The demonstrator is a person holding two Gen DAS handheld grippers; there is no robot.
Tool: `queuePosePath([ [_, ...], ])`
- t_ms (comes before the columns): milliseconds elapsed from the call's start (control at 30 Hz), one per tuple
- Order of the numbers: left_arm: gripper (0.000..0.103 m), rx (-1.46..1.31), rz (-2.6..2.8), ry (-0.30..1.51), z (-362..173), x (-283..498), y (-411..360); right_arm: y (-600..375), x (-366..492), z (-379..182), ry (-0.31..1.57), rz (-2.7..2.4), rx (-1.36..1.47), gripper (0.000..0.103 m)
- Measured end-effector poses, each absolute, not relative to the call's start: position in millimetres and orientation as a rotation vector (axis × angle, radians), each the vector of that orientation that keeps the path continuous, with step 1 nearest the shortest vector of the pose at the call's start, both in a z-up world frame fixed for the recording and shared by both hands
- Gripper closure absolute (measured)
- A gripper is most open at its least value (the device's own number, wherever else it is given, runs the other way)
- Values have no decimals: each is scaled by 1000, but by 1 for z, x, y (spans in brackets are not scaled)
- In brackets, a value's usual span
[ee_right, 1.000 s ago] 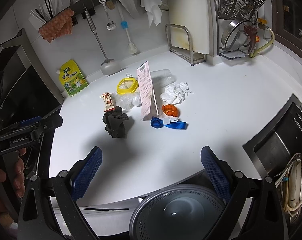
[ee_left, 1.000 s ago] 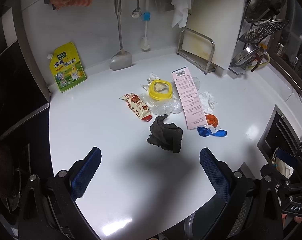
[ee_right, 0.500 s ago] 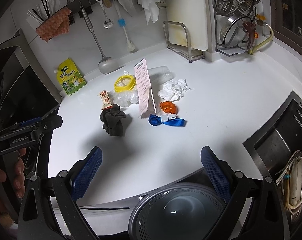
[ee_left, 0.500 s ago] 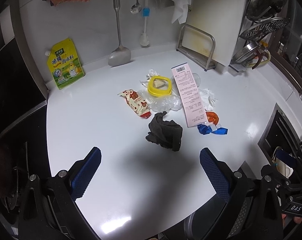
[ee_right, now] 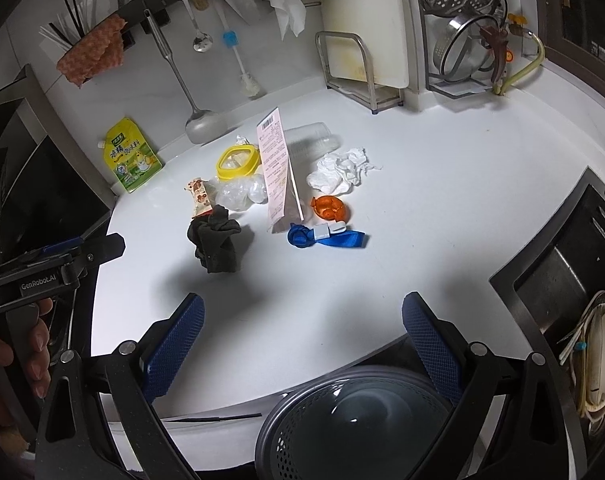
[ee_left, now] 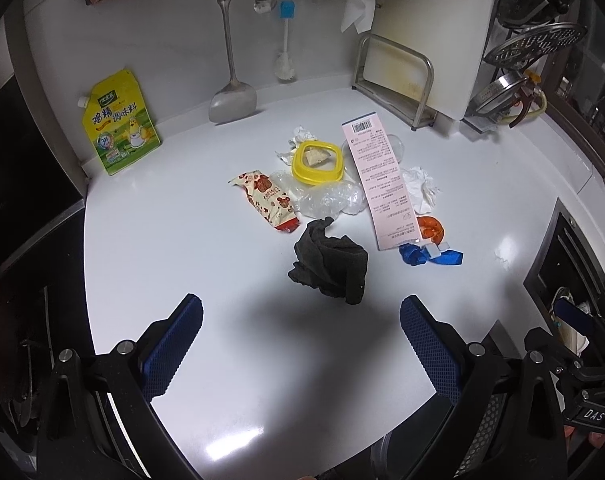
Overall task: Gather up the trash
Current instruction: 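Grasp the black cloth with the left tool while the right tool grasps the blue balloon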
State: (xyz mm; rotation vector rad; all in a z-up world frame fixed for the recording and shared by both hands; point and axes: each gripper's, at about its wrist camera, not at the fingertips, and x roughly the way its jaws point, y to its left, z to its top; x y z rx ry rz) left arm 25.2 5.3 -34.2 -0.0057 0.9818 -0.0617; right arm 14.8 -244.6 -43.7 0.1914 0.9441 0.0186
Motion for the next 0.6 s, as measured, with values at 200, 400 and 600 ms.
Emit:
queuePosePath([
  [200, 6, 0, -72, 1018, -49, 37, 2, -249, 21, -52, 962, 3, 204, 9],
  [400, 6, 10, -90, 1073, -78, 60, -1, -253, 29, -65, 998, -9, 213, 9],
  [600, 7, 24, -104, 1134, -113, 89, -6, -259, 41, -81, 1038, -32, 209, 9],
])
